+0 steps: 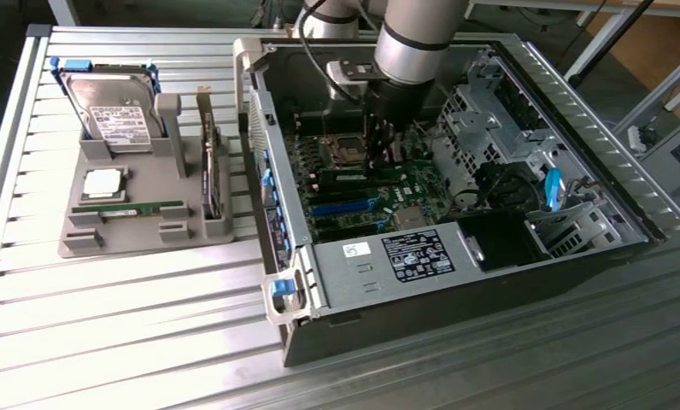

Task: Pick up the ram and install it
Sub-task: 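Insert the ram into the slot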

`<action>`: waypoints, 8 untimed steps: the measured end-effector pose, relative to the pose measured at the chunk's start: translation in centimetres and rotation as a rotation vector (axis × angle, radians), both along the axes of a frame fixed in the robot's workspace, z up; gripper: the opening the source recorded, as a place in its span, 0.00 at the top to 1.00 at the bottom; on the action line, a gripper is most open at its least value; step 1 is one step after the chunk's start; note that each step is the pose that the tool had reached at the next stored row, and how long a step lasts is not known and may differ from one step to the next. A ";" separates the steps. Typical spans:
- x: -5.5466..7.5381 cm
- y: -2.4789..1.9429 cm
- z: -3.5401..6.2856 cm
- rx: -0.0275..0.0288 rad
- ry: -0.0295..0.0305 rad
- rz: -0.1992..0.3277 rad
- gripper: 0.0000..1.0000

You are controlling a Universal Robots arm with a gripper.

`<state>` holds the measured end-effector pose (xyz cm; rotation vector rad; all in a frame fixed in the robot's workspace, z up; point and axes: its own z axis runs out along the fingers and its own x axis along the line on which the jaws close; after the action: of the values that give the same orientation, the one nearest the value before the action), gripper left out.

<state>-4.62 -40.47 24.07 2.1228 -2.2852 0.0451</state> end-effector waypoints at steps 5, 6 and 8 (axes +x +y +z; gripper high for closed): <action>0.0 0.07 1.61 0.0024 -0.0001 0.000 0.89; 0.0 0.07 1.62 0.0023 0.0000 0.000 0.89; 0.0 0.06 1.63 0.0010 0.0002 0.038 0.89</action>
<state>-4.60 -40.41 25.70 2.1665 -2.2454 0.0444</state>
